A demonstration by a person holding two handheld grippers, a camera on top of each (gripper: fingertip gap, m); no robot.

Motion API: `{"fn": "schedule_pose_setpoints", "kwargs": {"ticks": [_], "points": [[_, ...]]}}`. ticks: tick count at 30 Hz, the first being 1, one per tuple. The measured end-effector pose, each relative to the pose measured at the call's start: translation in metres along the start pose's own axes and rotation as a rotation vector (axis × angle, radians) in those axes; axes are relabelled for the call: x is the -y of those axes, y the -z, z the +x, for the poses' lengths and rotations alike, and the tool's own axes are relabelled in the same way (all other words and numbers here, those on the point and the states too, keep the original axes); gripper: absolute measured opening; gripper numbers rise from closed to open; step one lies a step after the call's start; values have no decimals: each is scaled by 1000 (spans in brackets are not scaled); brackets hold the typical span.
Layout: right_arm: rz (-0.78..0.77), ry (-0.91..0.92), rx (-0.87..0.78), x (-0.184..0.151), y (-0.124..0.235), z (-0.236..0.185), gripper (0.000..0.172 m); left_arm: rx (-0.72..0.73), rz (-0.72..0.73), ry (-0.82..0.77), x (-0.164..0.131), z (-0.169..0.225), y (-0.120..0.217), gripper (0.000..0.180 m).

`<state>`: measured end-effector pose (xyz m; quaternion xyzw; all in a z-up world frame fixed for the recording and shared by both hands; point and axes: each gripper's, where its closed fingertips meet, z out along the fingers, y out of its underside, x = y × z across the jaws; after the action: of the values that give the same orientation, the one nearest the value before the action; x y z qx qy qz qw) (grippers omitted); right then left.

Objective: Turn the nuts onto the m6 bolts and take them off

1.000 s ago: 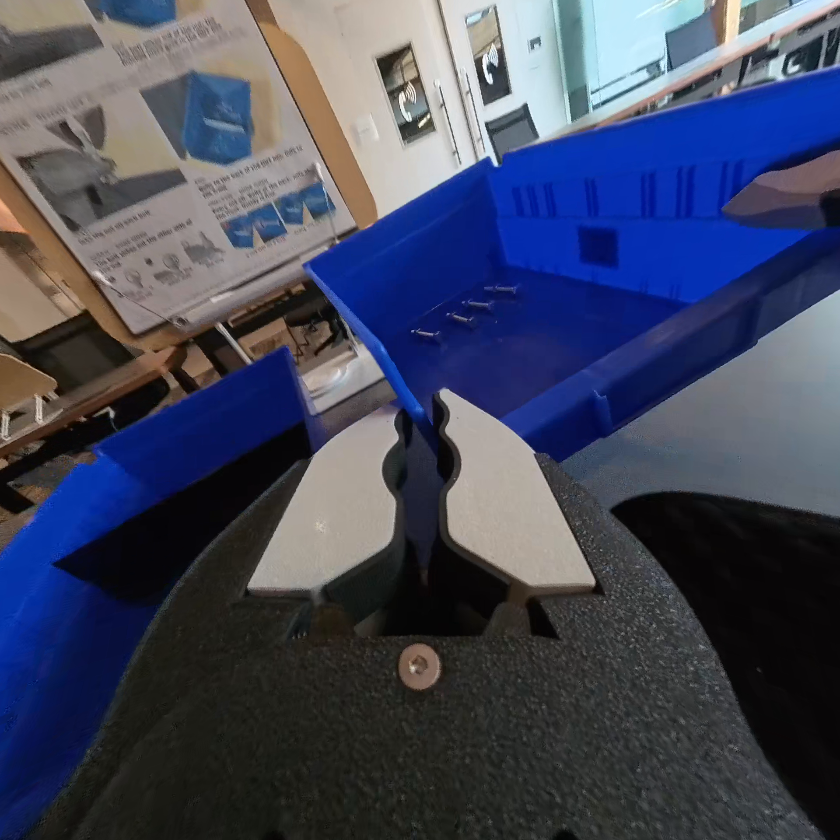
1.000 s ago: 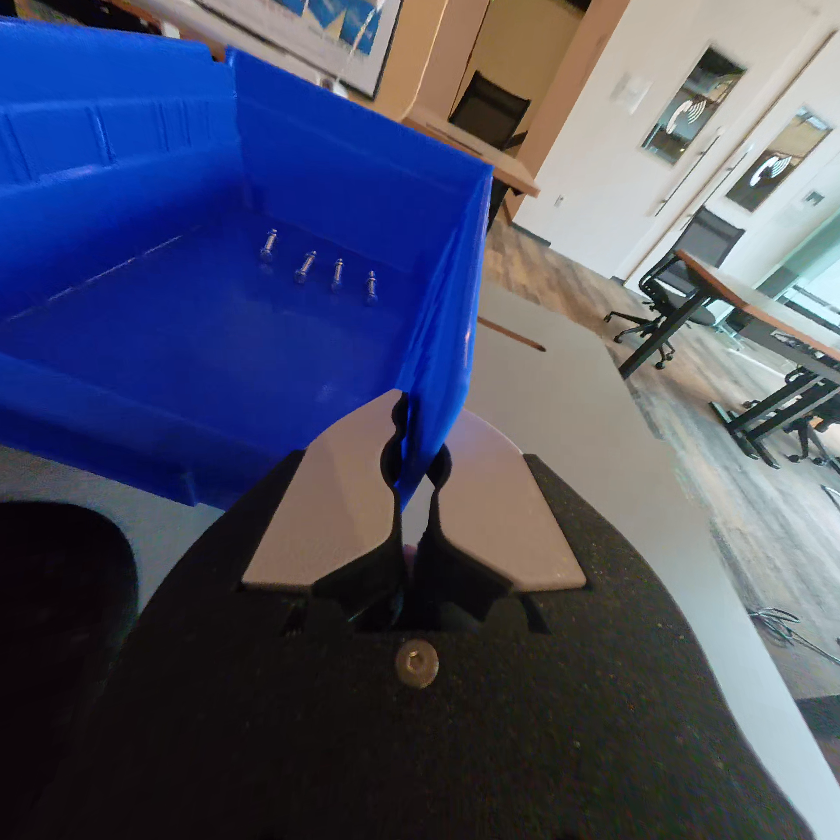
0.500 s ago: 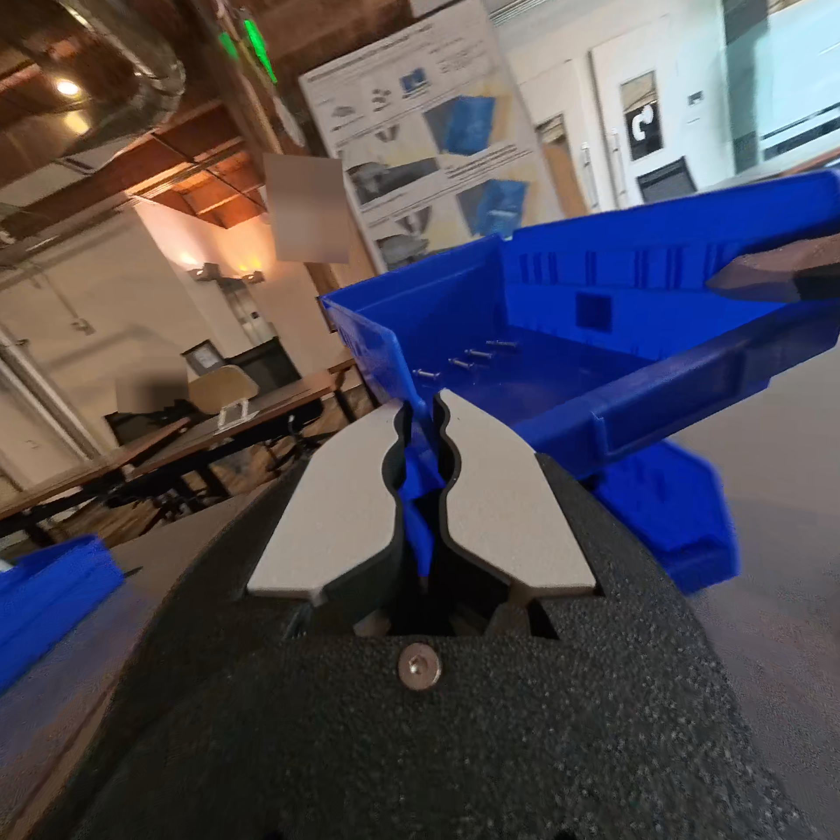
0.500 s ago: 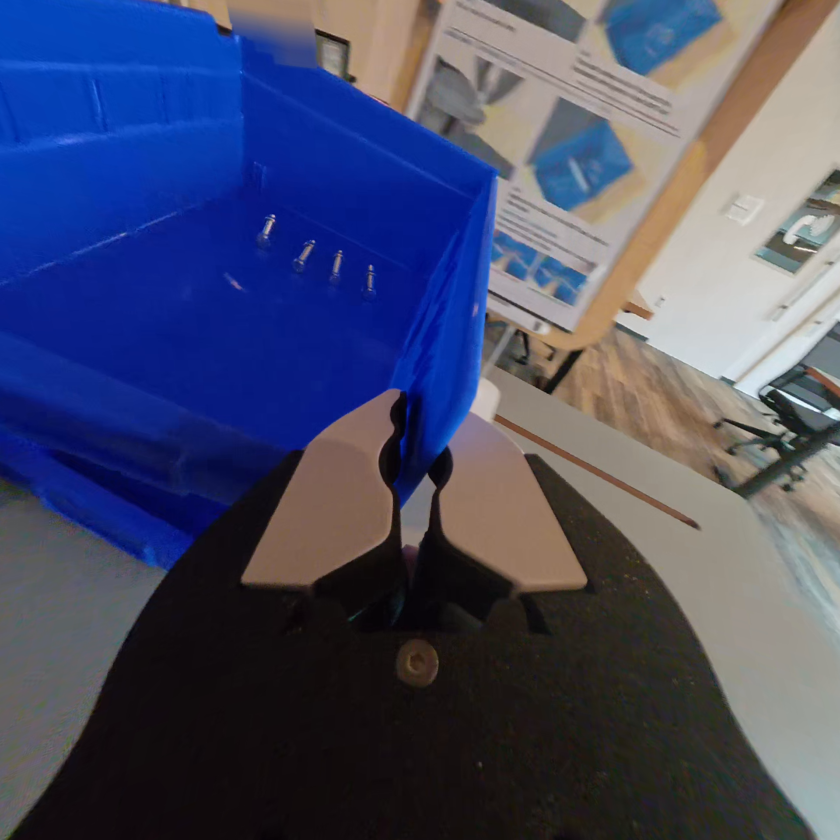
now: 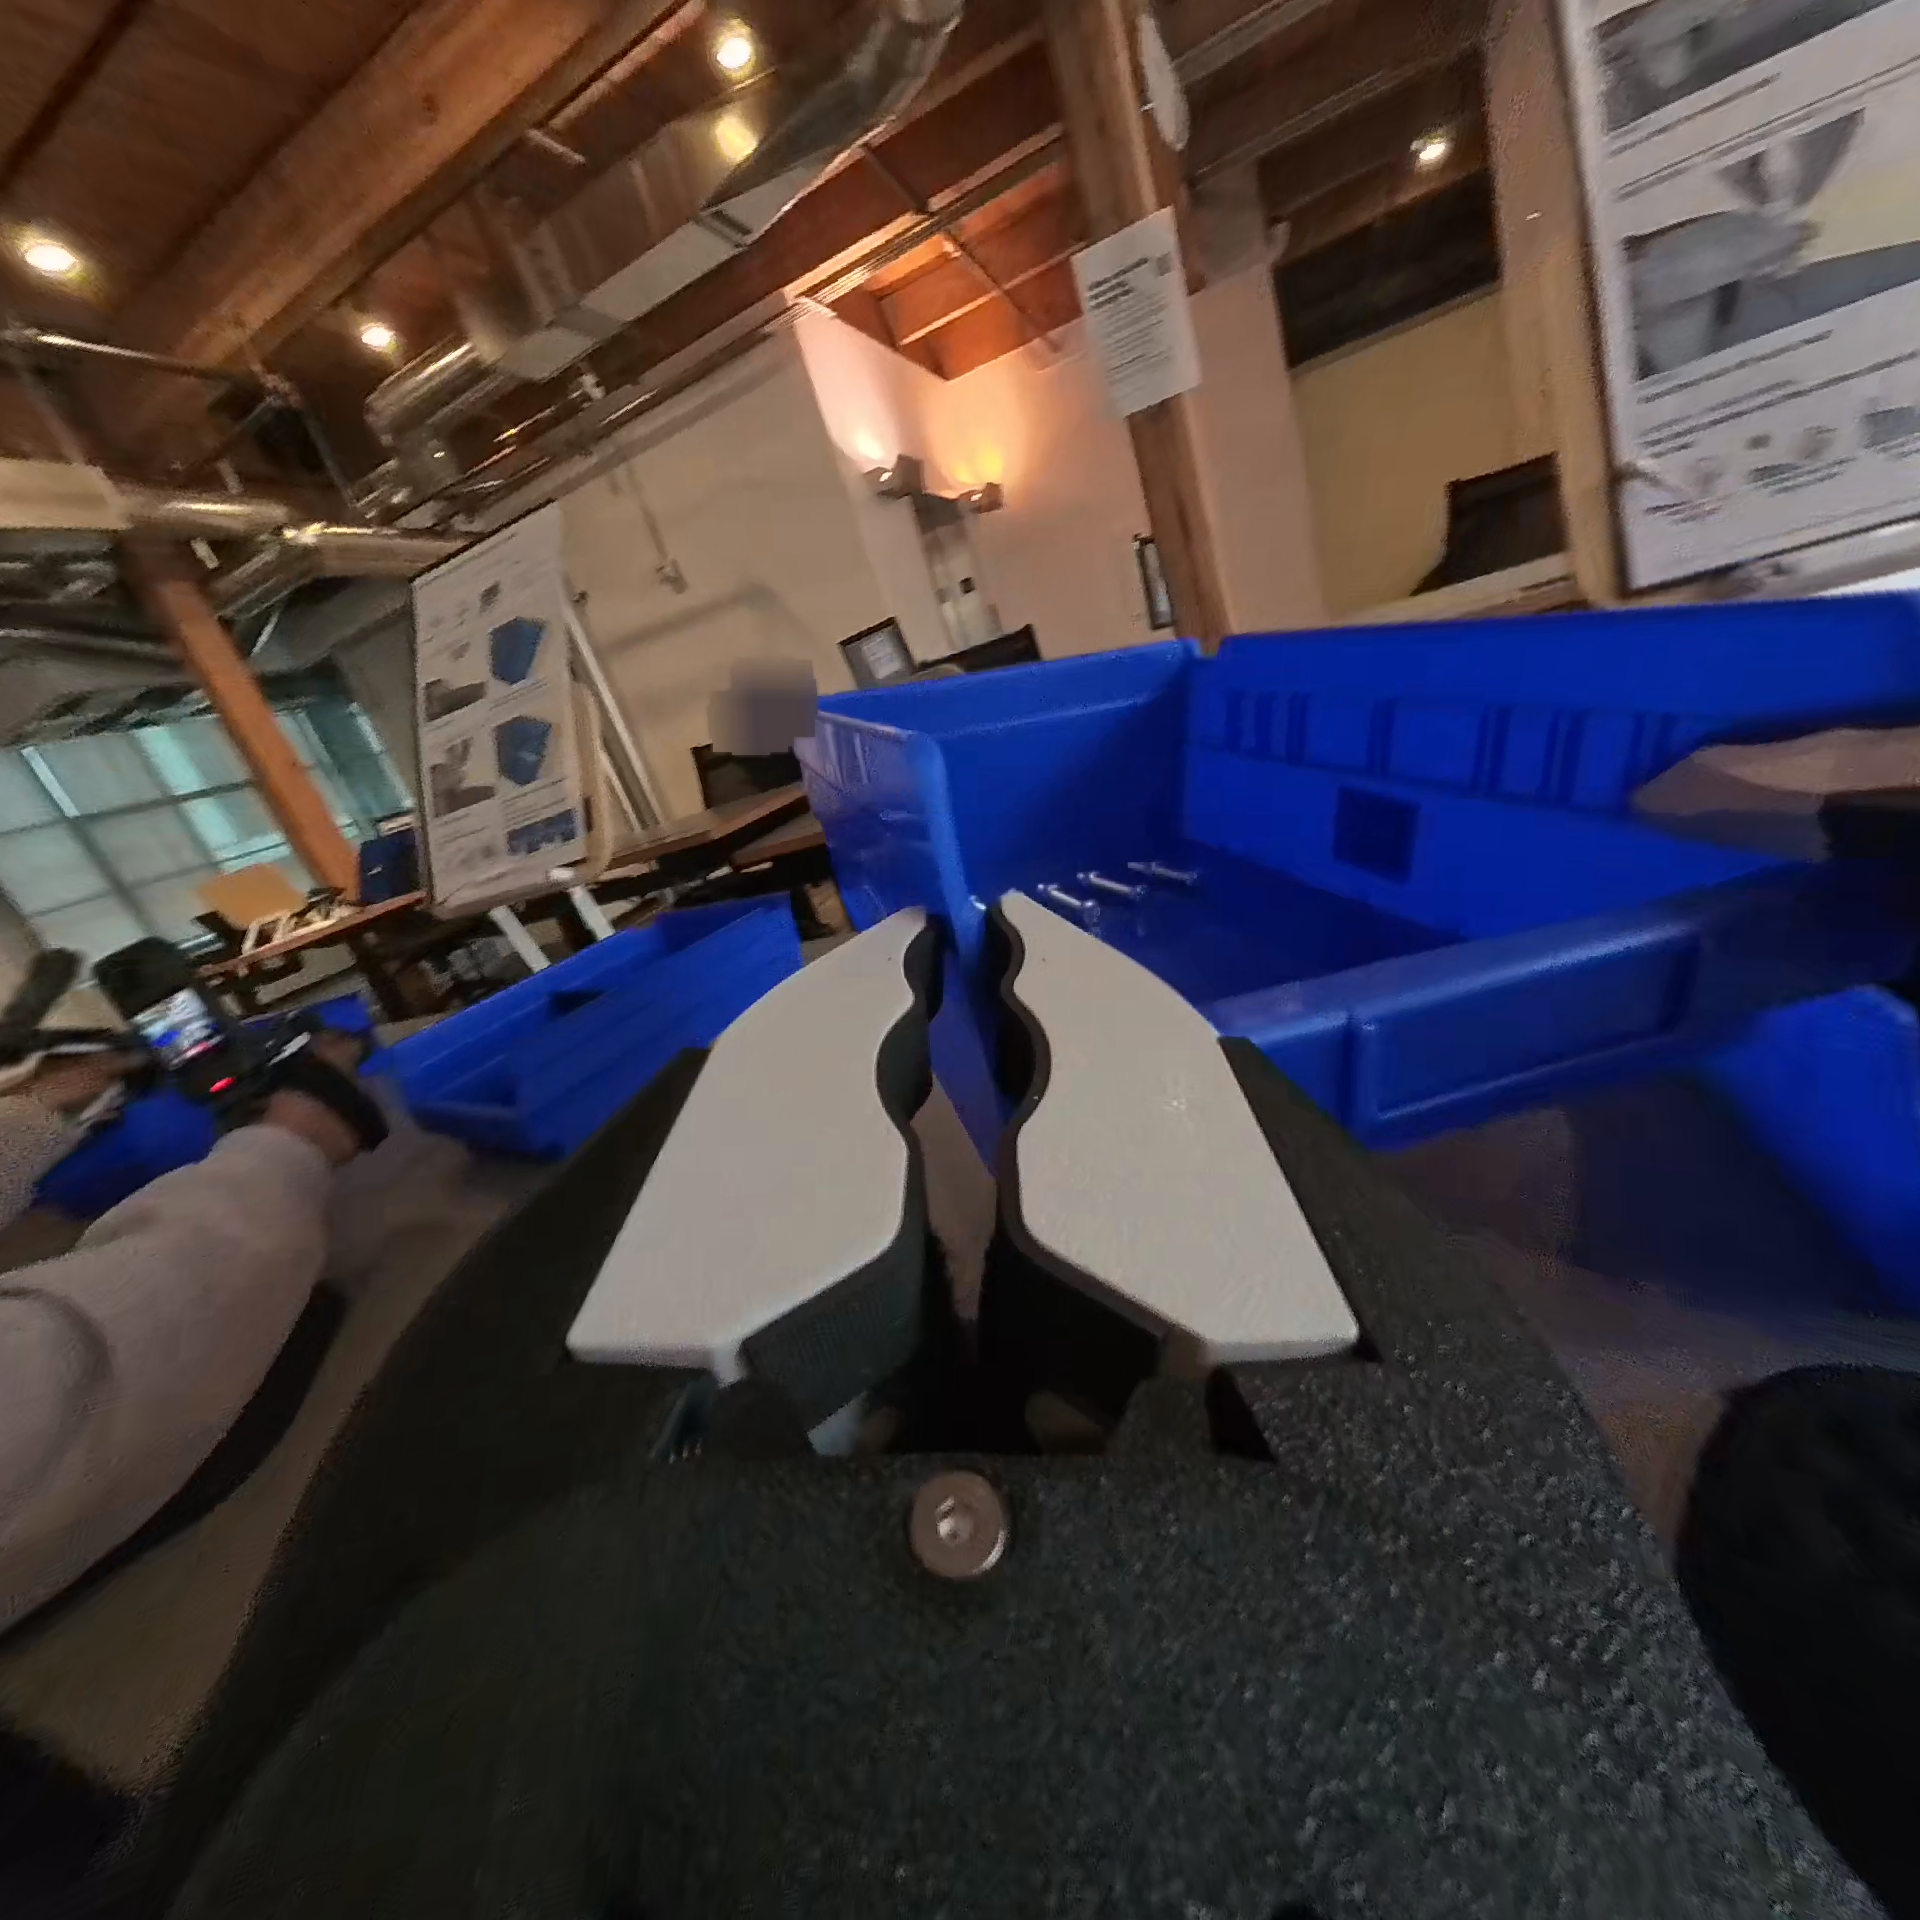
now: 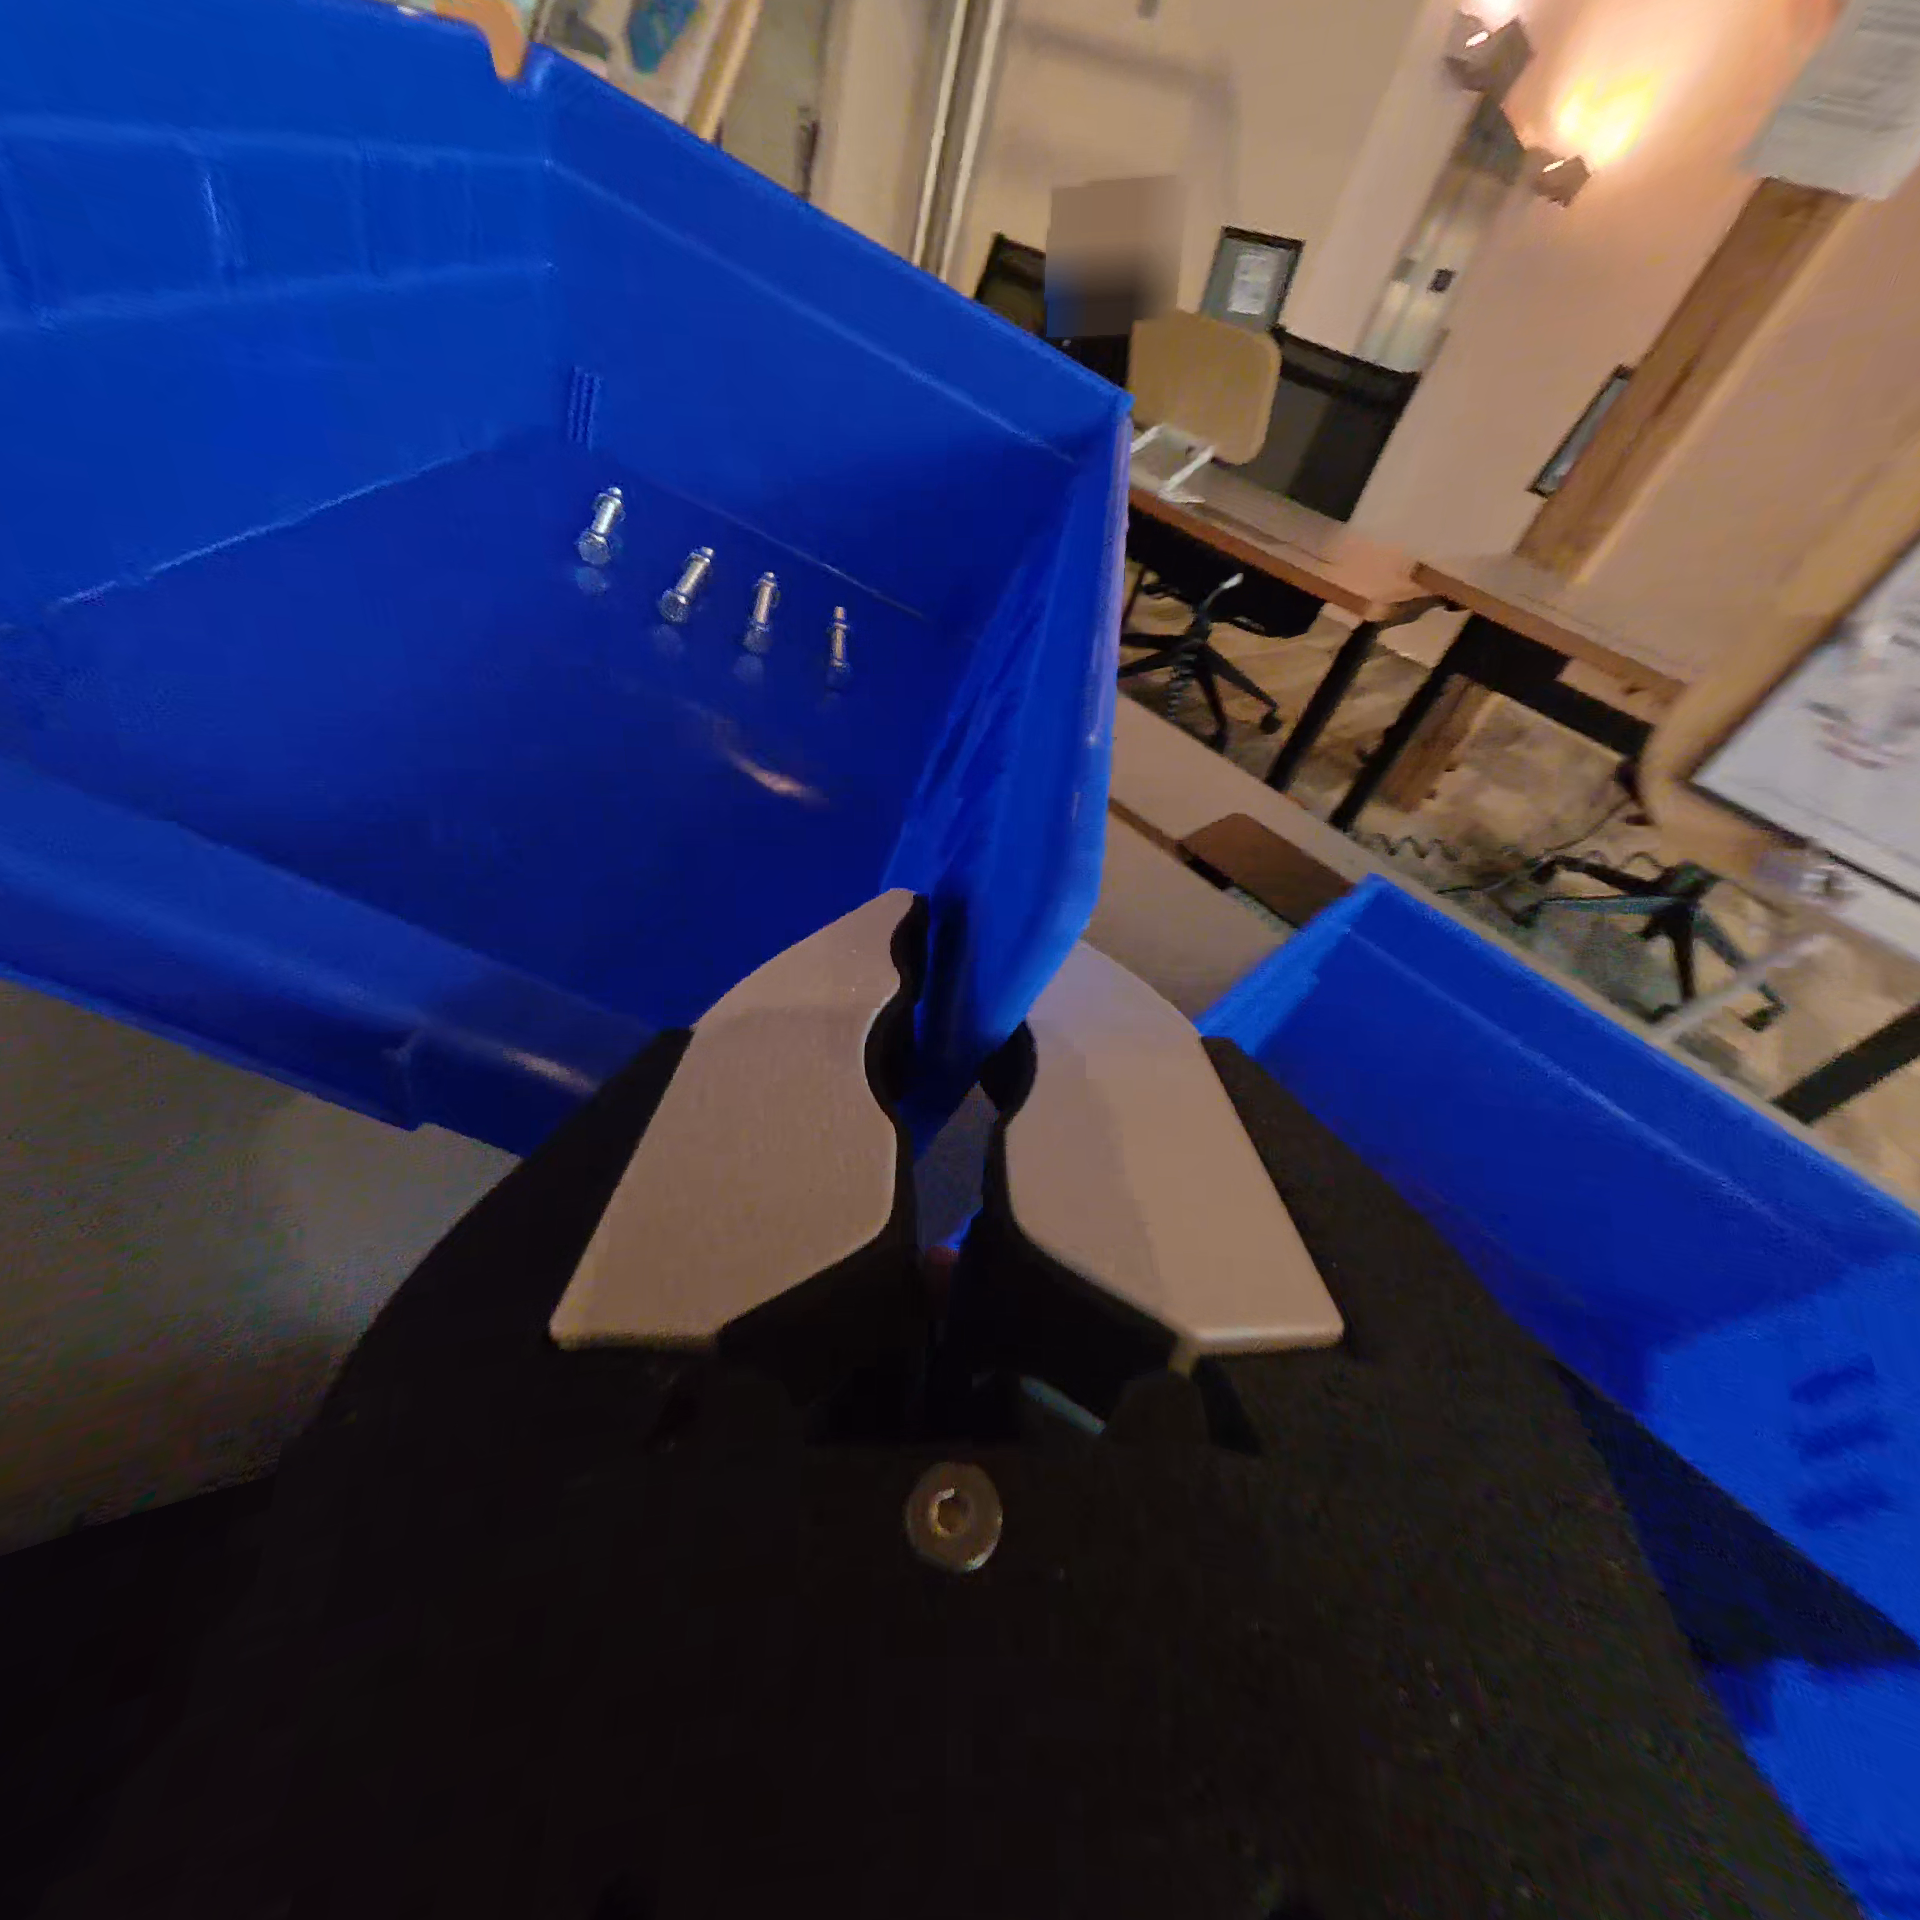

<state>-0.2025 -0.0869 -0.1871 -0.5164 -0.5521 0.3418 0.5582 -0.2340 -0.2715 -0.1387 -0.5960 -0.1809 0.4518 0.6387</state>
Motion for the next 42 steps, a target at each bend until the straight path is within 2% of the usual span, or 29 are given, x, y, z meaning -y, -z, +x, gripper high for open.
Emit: {"fn": "schedule_pose_setpoints", "kwargs": {"ticks": [8, 13, 18, 24, 30, 34, 42], "points": [[-110, -1, 80, -42, -30, -59, 8, 68, -124, 27, -64, -33, 11, 5], [-139, 65, 36, -54, -36, -62, 8, 59, -186, 56, -98, -33, 7, 4], [-147, 133, -26, -59, -41, -57, 12, 31, -230, 120, -124, -30, -12, 4], [-175, 111, -6, -62, -50, -63, 18, 10, -275, 217, -140, -37, -41, 3], [-208, 85, 6, -62, -61, -69, 24, -9, -381, 172, -157, -45, -73, 6], [-231, 72, -4, -59, -73, -70, 27, -12, -401, 157, -164, -50, -93, 8], [-286, 73, 36, -71, -87, -83, 36, -19, -486, 131, -194, -54, -117, 13]]}}
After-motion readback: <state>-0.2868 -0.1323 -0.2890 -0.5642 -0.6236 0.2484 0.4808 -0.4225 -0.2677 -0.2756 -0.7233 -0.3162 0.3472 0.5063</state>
